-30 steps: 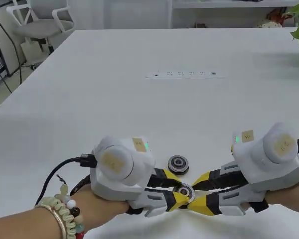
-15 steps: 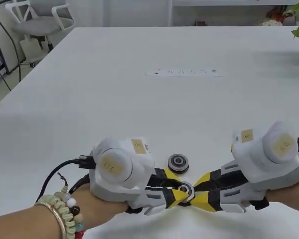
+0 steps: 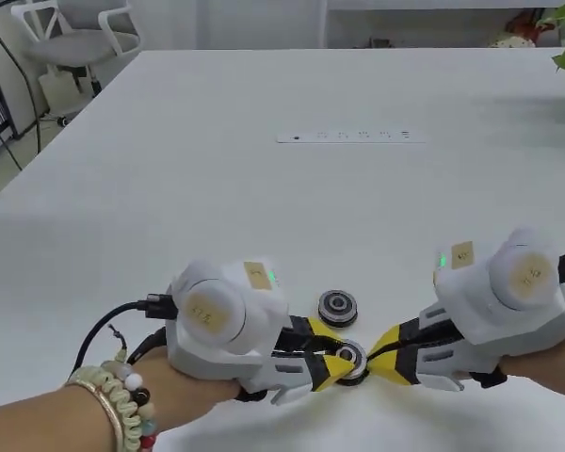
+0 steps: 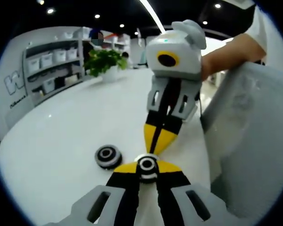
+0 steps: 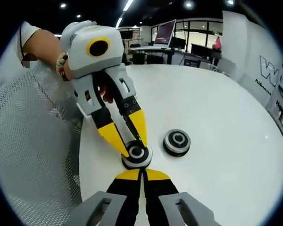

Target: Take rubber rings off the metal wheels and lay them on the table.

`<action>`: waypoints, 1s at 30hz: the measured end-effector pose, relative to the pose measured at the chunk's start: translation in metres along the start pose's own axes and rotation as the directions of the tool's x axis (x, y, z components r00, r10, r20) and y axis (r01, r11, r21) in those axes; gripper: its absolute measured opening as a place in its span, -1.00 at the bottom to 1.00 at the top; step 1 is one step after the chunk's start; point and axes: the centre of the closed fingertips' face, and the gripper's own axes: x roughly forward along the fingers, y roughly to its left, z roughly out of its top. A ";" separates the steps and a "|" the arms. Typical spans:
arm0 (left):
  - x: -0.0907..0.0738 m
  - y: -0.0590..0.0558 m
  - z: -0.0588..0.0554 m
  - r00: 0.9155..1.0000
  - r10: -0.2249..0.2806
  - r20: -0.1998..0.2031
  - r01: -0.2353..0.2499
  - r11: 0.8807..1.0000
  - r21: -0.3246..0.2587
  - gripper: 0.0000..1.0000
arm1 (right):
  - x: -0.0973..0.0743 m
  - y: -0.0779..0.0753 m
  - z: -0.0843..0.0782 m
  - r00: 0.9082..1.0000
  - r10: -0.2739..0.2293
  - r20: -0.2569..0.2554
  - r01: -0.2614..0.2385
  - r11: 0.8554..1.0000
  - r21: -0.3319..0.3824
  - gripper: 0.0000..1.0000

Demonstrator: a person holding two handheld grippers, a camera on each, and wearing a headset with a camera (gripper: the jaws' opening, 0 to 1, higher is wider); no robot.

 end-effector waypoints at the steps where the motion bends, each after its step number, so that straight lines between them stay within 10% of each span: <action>1: 0.000 0.000 0.000 1.000 0.001 0.000 -0.001 1.000 0.002 -0.73 | 0.000 0.000 -0.001 1.000 -0.002 -0.005 0.003 0.999 0.055 -1.00; 5: 0.001 0.001 0.000 1.000 0.003 -0.002 -0.003 1.000 0.007 -0.73 | -0.002 -0.003 0.000 1.000 0.006 0.018 -0.009 0.980 0.197 -1.00; 8: 0.001 0.001 -0.001 1.000 0.000 0.002 0.000 1.000 0.003 -0.73 | -0.004 -0.007 0.002 0.997 0.021 0.068 -0.045 0.928 0.369 -1.00; 14: 0.001 0.001 -0.001 1.000 -0.002 0.014 0.002 1.000 -0.005 -0.73 | -0.006 -0.008 0.001 0.990 0.043 0.131 -0.103 0.865 0.491 -1.00; 22: 0.003 0.000 -0.001 1.000 -0.005 0.018 0.005 1.000 -0.006 -0.72 | -0.010 -0.003 0.006 0.983 0.061 0.171 -0.162 0.718 0.677 -1.00; 24: 0.003 -0.001 -0.002 1.000 -0.008 0.019 0.008 1.000 -0.004 -0.73 | -0.011 -0.002 0.008 0.980 0.069 0.187 -0.186 0.658 0.730 -1.00; 30: 0.004 -0.001 -0.002 1.000 -0.013 0.020 0.013 1.000 -0.004 -0.73 | -0.011 0.002 0.010 0.977 0.073 0.200 -0.199 0.653 0.731 -1.00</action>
